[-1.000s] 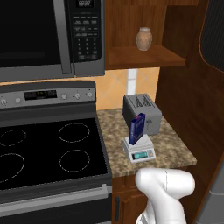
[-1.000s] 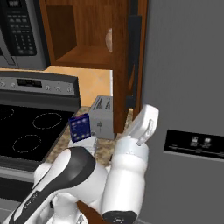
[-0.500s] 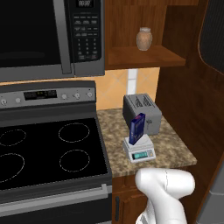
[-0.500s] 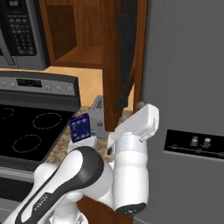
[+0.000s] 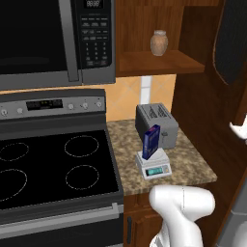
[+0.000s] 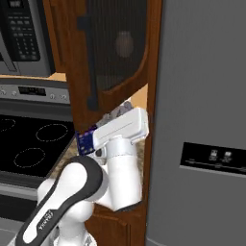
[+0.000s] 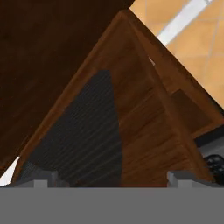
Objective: Pick the cereal and place it on the digital scale for weighing, and close the cabinet.
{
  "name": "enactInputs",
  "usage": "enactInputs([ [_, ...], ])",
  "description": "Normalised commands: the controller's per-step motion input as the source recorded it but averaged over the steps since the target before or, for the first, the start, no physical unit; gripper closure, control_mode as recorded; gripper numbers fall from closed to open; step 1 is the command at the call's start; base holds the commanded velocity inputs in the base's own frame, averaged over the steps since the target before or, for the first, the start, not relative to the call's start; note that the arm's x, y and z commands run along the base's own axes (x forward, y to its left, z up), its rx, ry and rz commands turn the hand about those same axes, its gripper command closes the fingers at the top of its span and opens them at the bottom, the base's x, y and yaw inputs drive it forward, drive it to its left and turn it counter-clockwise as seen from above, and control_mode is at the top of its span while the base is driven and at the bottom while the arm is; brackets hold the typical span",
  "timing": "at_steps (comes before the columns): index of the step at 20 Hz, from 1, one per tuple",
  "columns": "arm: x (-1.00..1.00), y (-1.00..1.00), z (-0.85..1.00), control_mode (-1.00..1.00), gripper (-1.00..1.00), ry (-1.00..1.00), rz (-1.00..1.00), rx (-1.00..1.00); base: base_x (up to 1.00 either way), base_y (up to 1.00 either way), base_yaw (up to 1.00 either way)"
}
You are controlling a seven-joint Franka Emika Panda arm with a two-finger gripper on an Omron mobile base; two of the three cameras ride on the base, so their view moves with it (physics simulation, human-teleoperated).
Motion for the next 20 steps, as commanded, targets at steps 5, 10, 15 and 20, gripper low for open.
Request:
enactInputs([
  [5,0.69,0.81,0.23,-1.00,-1.00,-0.23,0.14,0.09,0.00,0.00,0.00],
  [10,0.77,0.70,0.20,-1.00,-1.00,-0.26,0.14,0.06,0.00,0.00,0.00],
  [15,0.73,0.62,0.24,-1.00,-1.00,-0.23,0.12,0.00,0.00,0.00,0.00],
  [20,0.77,0.33,0.03,-1.00,-1.00,-0.01,0.00,0.00,0.00,0.00,0.00],
])
